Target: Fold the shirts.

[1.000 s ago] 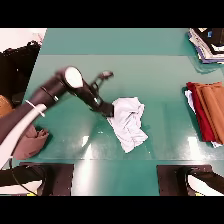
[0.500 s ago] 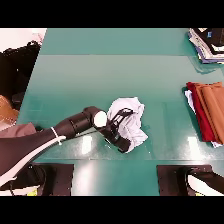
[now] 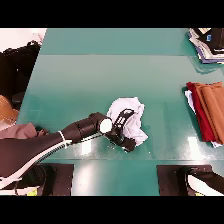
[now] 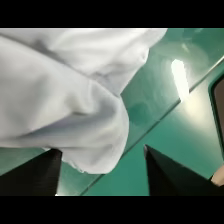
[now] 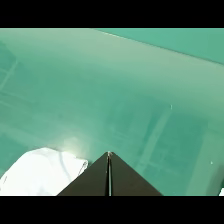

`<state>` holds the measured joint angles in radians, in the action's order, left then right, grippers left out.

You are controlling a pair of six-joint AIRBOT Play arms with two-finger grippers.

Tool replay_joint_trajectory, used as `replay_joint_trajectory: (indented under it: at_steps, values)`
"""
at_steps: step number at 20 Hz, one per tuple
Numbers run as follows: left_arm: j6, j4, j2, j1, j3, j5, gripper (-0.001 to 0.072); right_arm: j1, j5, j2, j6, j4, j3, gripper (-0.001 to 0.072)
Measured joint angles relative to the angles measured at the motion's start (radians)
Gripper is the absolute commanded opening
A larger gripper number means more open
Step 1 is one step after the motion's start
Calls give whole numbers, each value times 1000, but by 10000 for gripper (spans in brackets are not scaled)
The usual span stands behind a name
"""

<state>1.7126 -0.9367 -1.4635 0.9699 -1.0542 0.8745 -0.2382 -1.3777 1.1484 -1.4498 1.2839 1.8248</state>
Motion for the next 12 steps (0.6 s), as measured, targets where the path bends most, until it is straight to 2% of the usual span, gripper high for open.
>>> replay_joint_trajectory:
  at_steps: [1, 6, 9, 12]
  values:
    - [2, 0, -1, 1, 0, -4, 35, 0, -5, 0, 0, 0, 0, 14]
    - [3, -34, 3, -23, -6, 22, 25, 0, -34, 0, 0, 0, 0, 15]
    - [5, -169, 77, -121, -14, 119, 25, 0, -63, 0, 0, 0, 0, 14]
    - [11, -346, 216, -279, -17, 212, 25, 0, -92, 2, 0, 0, 0, 14]
